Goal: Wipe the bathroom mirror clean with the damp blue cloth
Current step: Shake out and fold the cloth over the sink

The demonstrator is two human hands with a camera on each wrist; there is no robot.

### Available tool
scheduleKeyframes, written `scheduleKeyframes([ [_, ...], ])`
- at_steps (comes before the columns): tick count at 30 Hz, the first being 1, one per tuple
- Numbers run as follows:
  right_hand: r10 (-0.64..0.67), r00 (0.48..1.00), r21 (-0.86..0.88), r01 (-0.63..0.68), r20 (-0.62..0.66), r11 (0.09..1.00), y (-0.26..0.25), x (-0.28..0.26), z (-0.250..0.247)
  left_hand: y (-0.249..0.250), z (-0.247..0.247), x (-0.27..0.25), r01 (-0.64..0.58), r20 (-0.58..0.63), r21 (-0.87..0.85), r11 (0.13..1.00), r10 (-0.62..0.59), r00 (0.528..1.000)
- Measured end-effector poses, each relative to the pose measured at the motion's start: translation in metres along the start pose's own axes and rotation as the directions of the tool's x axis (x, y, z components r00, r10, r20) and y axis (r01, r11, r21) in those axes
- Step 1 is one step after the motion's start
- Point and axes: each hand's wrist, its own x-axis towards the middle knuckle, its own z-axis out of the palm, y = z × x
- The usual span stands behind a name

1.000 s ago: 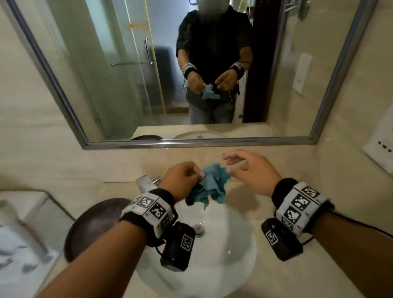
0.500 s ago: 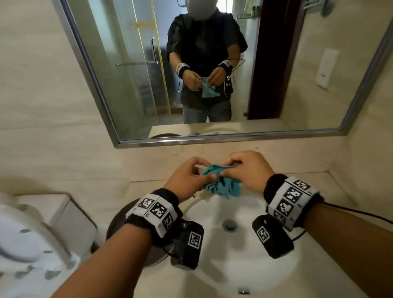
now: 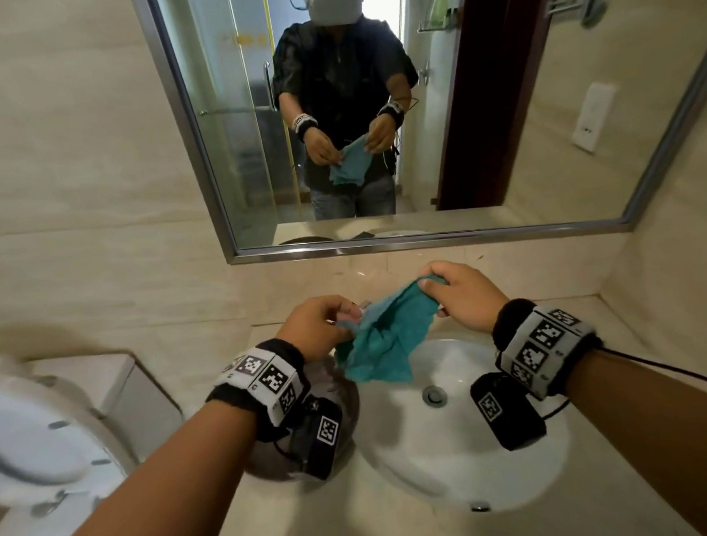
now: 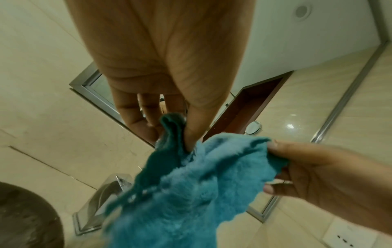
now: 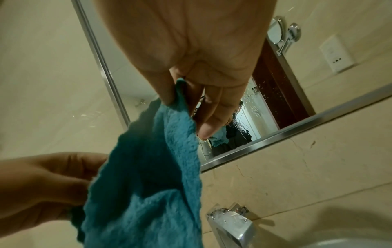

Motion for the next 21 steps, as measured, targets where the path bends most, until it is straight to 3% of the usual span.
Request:
scheduleKeyframes([
  [5,-0.008,0.998,0.101,0.013,-0.054,0.995,-0.015,0.008,-0.007,-0.001,-0.001,-0.004,0.053,-0.011,0.144,0.988,-0.052,0.999],
  [10,-0.123,0.992,0.035,0.124,-0.01,0.992,-0.029,0.01,-0.005,0.029,0.015,0.0,0.064,0.075,-0.096,0.993,-0.057,0.996],
  [13,-0.185,0.983,-0.043,0.185,0.004,0.982,-0.034,0.01,-0.007,0.048,0.034,0.007,0.027,-0.038,0.015,1.0,-0.027,0.999],
  [16,-0.165,0.986,-0.051,0.163,-0.024,0.985,-0.031,0.009,-0.019,0.049,0.042,0.01,-0.011,-0.163,0.141,0.99,0.034,0.986],
  [21,-0.135,0.991,-0.003,0.135,-0.02,0.991,-0.019,0.01,-0.04,0.033,0.042,0.006,0.074,-0.135,0.11,0.991,-0.059,0.989],
])
